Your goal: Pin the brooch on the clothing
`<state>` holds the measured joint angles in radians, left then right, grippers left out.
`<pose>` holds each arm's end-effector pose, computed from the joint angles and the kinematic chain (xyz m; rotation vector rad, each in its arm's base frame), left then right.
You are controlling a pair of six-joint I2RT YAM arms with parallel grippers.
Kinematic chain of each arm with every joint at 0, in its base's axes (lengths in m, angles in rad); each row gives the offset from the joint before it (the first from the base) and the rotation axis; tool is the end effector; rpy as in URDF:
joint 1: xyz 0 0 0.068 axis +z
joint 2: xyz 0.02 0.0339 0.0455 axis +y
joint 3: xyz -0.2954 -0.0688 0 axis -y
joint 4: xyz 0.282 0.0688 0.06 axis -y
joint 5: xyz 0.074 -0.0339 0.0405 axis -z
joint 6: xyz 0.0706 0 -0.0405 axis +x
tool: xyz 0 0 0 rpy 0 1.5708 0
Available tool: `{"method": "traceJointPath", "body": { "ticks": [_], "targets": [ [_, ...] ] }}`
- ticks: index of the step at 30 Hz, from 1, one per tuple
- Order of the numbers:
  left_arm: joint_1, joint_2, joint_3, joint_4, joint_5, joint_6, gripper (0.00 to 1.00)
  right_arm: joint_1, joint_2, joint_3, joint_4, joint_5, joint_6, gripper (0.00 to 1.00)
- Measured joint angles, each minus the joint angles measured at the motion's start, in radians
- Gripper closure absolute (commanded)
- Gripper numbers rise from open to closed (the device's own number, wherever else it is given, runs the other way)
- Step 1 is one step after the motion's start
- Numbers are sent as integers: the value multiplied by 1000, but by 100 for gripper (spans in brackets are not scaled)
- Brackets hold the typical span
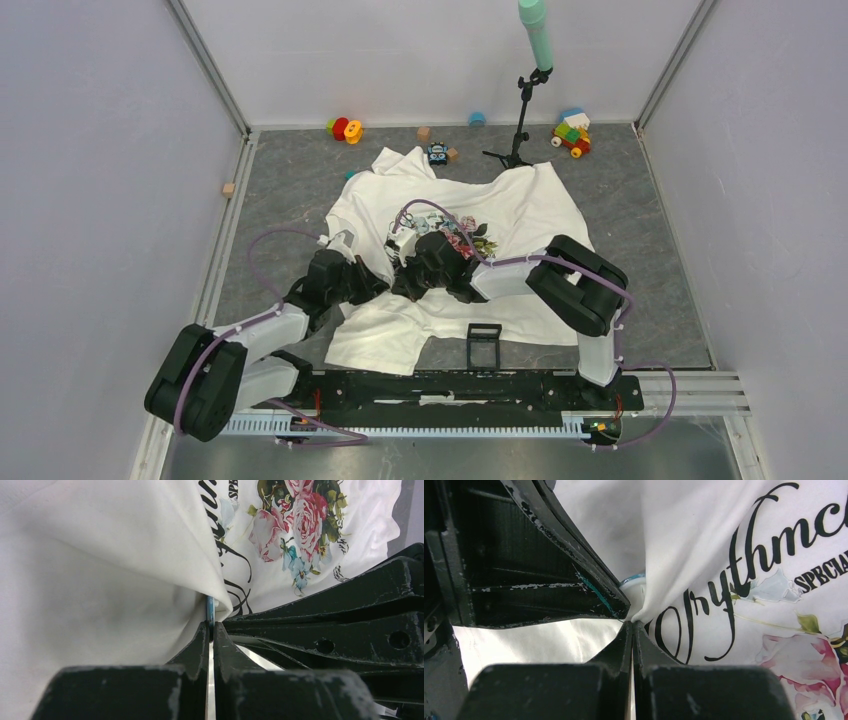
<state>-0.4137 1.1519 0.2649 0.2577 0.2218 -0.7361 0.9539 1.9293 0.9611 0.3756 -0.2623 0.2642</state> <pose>0.2135 -0.1107 0.1186 -0.2429 2.3138 -0.8598 0.2459 0.3783 0.1124 -0.9314 2.1144 0.9511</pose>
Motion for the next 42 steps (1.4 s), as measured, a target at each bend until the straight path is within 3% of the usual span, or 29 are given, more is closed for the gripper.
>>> {"method": "traceJointPath", "body": {
  "ticks": [42],
  "targets": [
    [8,-66,-92,111,-40,0,98,-10,59,100,-92,-69,-10,100]
  ]
}}
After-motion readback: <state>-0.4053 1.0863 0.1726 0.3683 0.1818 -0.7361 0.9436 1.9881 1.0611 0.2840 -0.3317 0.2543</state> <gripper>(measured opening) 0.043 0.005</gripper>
